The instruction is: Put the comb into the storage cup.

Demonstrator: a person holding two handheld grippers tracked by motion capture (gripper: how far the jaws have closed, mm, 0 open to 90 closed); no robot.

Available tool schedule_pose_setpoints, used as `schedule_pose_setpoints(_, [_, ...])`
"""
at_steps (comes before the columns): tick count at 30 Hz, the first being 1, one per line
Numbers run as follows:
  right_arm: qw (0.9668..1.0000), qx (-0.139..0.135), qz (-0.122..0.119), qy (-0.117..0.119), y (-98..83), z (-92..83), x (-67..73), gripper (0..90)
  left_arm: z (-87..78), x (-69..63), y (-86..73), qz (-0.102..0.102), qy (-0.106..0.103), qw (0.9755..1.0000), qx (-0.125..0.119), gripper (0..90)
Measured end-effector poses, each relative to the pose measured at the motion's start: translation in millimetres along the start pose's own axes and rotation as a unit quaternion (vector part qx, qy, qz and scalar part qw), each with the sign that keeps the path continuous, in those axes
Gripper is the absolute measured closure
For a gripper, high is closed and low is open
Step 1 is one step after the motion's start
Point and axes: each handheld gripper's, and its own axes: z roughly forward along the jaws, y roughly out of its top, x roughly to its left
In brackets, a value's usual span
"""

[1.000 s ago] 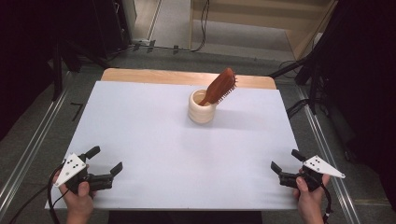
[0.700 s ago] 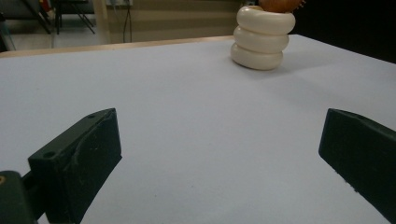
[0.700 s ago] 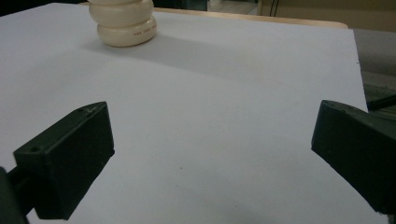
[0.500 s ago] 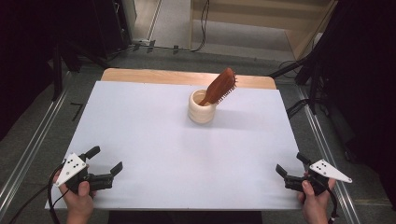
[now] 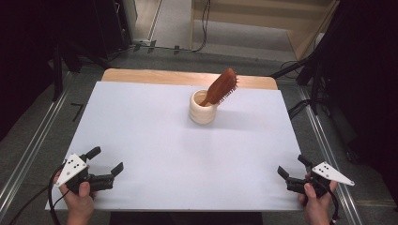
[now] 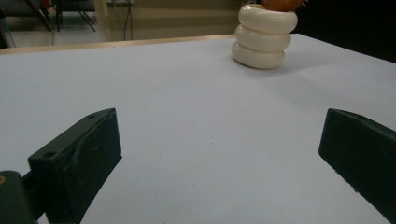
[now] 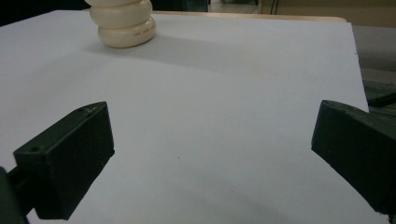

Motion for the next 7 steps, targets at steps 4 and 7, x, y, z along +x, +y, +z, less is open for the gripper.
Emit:
schedule_pose_setpoints(4, [1.0000,0.000,0.000,-0.001,0.0,1.2,0.6,0.0,0.2,0.0,-0.1,-0.002,-0.001,1.0000,0.000,0.0])
schedule_pose_setpoints(7, [1.0000,-0.001,0.004,-0.002,0.0,1.0,-0.4,0.0,0.3,0.2,-0.1,-0.002,-0.001,1.0000,0.000,0.0])
